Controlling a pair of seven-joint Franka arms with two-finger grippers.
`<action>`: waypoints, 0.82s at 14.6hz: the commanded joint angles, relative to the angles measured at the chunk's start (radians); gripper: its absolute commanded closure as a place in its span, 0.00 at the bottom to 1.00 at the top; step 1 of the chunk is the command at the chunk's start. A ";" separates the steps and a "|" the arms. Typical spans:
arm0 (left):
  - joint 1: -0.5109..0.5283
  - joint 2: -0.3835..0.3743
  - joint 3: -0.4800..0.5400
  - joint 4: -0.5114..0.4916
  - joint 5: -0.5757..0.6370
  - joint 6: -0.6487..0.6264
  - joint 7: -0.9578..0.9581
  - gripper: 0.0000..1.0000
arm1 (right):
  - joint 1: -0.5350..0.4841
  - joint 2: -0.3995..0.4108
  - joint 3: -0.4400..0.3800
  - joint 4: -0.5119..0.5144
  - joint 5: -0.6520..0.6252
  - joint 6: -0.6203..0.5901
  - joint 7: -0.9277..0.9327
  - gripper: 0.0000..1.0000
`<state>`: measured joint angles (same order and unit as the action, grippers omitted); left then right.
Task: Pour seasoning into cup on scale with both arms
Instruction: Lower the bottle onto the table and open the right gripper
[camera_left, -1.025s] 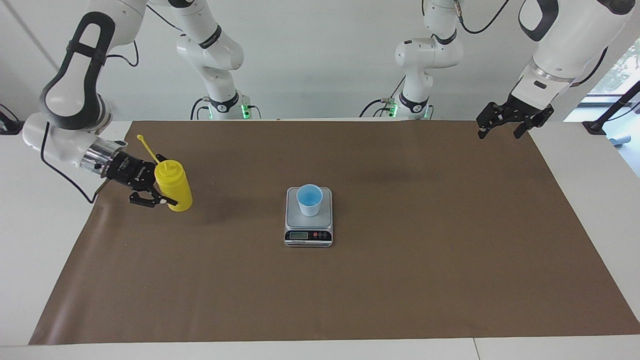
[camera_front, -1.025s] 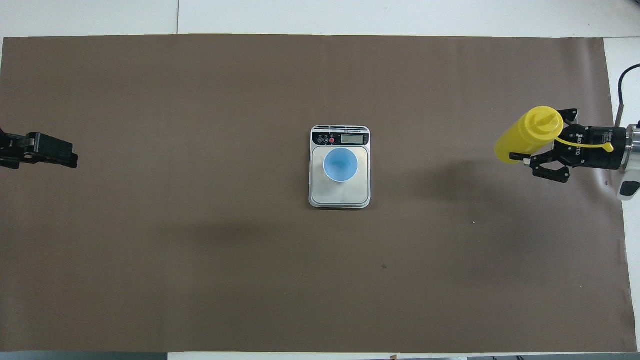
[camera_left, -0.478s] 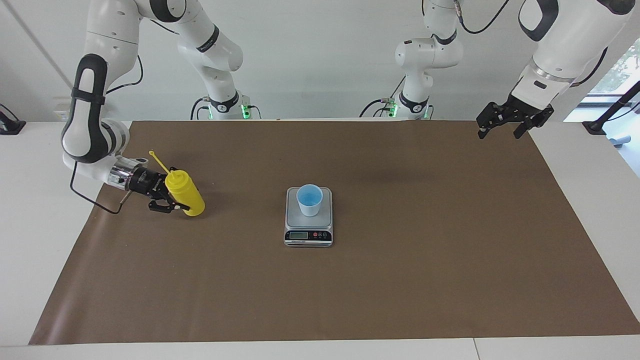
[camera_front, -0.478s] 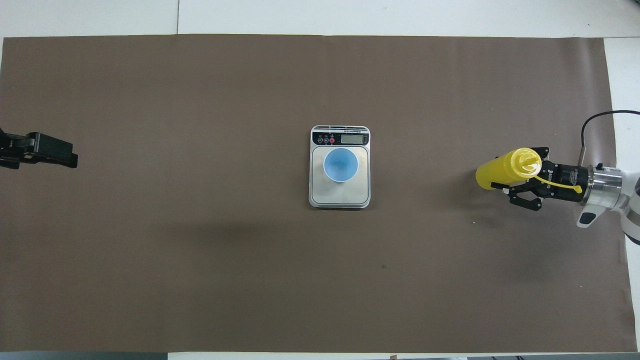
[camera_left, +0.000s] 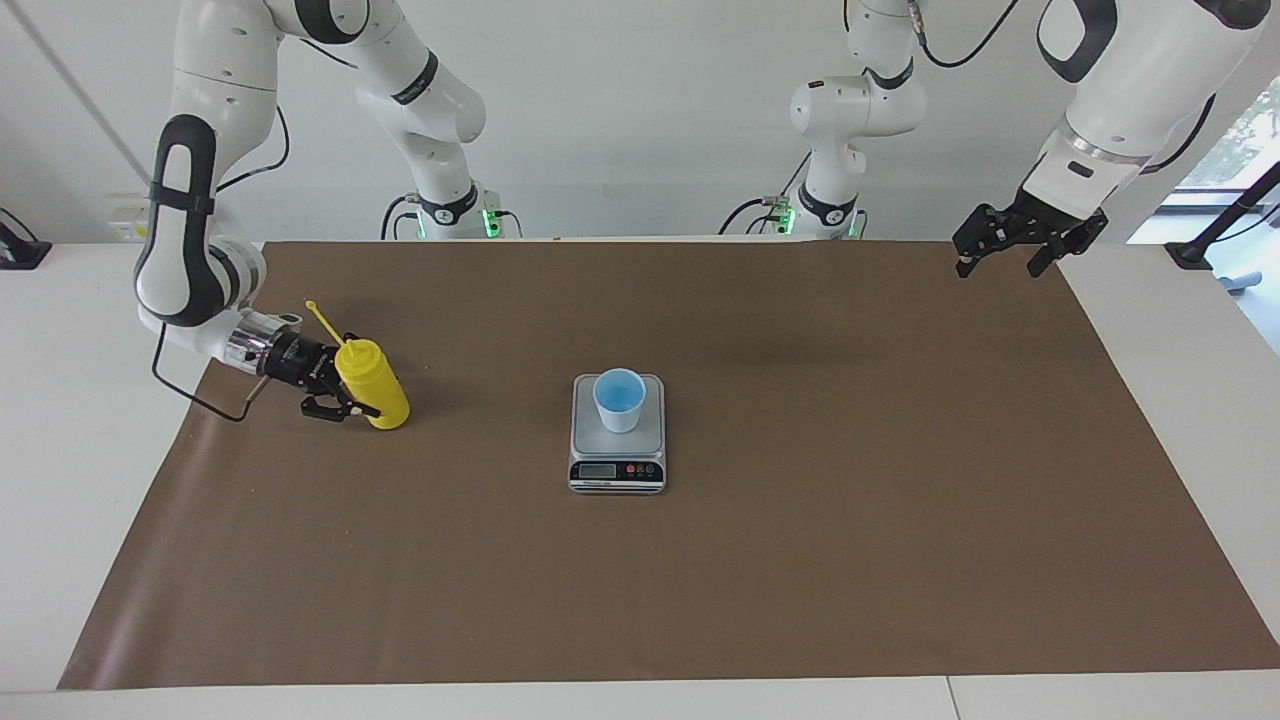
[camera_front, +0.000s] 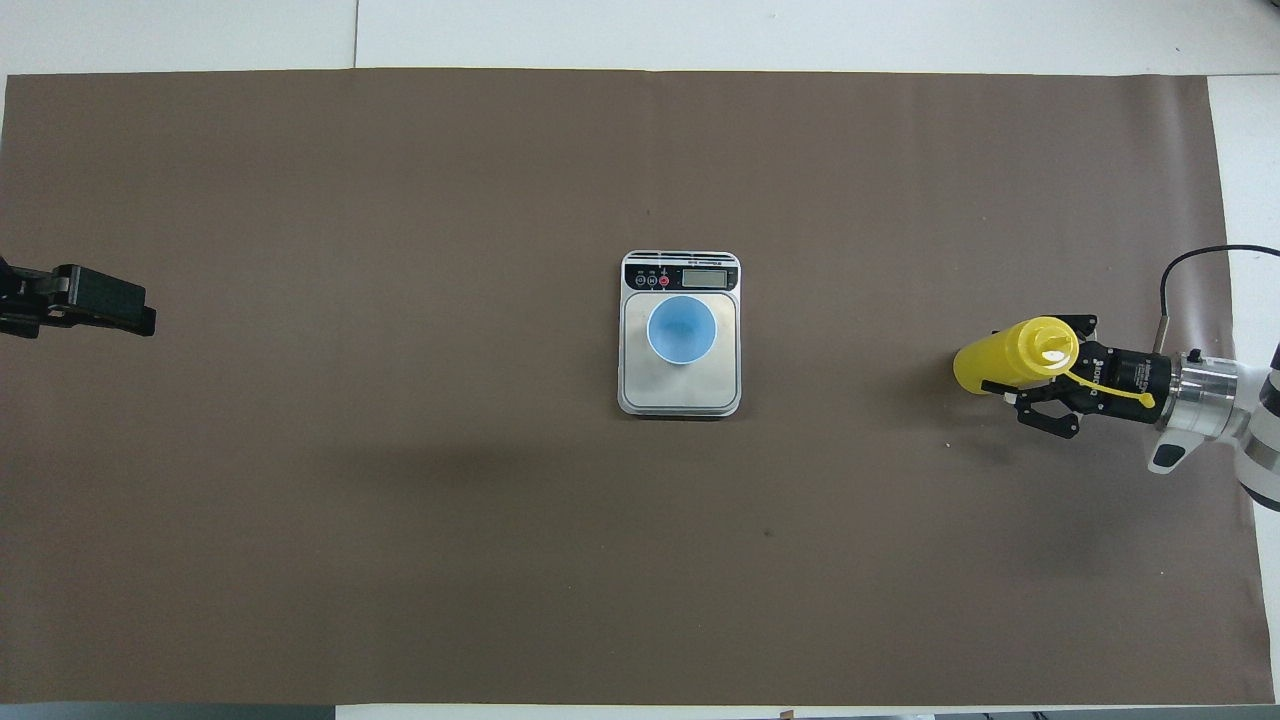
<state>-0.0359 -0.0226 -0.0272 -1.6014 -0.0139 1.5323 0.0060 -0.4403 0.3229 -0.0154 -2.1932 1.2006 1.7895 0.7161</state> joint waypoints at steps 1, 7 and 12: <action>0.002 -0.028 0.001 -0.029 0.009 0.003 0.006 0.00 | -0.025 -0.018 0.009 -0.026 0.019 0.002 -0.020 1.00; 0.002 -0.028 0.001 -0.029 0.009 0.003 0.006 0.00 | -0.029 -0.013 0.009 -0.007 -0.009 -0.004 -0.020 0.00; 0.002 -0.028 0.000 -0.029 0.009 0.003 0.006 0.00 | -0.075 -0.007 0.009 0.035 -0.084 -0.039 -0.020 0.00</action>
<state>-0.0359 -0.0226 -0.0272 -1.6014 -0.0139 1.5323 0.0060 -0.4744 0.3214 -0.0157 -2.1793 1.1651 1.7808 0.7148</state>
